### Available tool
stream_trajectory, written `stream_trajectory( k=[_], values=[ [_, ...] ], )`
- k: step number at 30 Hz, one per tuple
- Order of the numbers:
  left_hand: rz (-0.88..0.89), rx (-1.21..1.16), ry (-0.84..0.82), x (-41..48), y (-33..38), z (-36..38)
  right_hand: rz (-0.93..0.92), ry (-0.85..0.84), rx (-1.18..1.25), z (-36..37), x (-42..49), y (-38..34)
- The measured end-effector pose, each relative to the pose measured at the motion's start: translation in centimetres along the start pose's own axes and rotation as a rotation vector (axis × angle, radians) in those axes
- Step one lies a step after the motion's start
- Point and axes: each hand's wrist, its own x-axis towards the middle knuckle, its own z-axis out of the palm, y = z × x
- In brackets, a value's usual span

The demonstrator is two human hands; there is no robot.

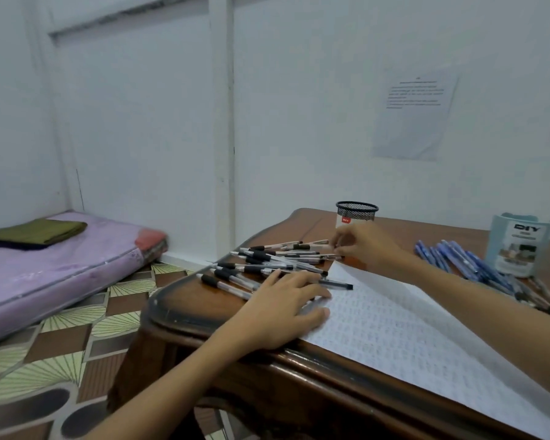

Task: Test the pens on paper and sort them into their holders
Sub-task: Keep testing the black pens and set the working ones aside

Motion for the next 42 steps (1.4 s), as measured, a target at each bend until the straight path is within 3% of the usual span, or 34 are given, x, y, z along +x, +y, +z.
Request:
stream_trajectory(
  k=[7, 11, 18, 23, 35, 42],
  values=[
    [-0.016, 0.010, -0.020, 0.2, 0.1, -0.2, 0.218, 0.224, 0.815, -6.8, -4.8, 1.4],
    [-0.021, 0.010, -0.028, 0.1, 0.2, -0.3, 0.301, 0.263, 1.005, -9.6, -8.3, 2.5],
    [-0.043, -0.007, -0.054, 0.8, 0.6, -0.8, 0.466, 0.182, 1.039, -11.6, -13.4, 4.4],
    [-0.144, 0.111, -0.057, 3.1, 2.4, -0.5, 0.466, 0.284, 1.011, -11.7, -14.7, 5.4],
    [-0.044, 0.047, -0.125, 3.9, 1.7, 1.2, 0.536, 0.510, 1.064, -10.2, -15.1, 7.6],
    [-0.030, 0.041, -0.140, 4.1, 1.1, 1.3, 0.639, 0.348, 1.030, -10.1, -14.8, 7.0]
  ],
)
